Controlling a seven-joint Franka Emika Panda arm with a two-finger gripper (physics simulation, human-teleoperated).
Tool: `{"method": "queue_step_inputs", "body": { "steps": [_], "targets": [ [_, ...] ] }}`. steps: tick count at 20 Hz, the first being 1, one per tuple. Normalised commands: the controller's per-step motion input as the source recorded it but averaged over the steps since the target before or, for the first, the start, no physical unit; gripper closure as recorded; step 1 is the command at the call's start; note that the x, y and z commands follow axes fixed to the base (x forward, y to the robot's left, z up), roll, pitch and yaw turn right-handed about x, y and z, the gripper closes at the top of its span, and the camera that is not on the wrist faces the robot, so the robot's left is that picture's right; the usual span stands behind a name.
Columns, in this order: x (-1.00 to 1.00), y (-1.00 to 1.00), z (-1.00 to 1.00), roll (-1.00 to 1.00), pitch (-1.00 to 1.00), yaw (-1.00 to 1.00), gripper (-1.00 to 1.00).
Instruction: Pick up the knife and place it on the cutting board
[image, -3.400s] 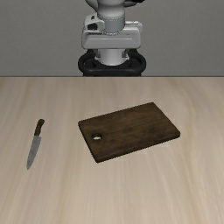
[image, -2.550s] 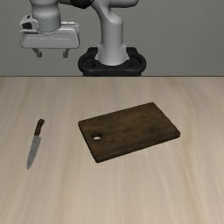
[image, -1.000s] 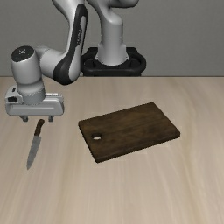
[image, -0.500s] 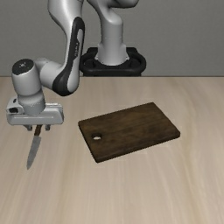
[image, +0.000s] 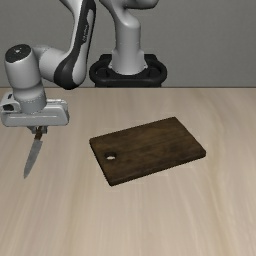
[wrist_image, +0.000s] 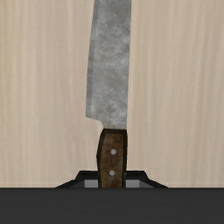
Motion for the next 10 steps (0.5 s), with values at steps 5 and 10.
{"method": "queue_step_inputs", "body": {
  "steps": [5,10],
  "targets": [
    [0.0,0.0,1.0,0.0,0.0,0.0,1.0],
    [0.0,0.6,0.4,0.0,0.0,0.0,1.0]
  ]
}}
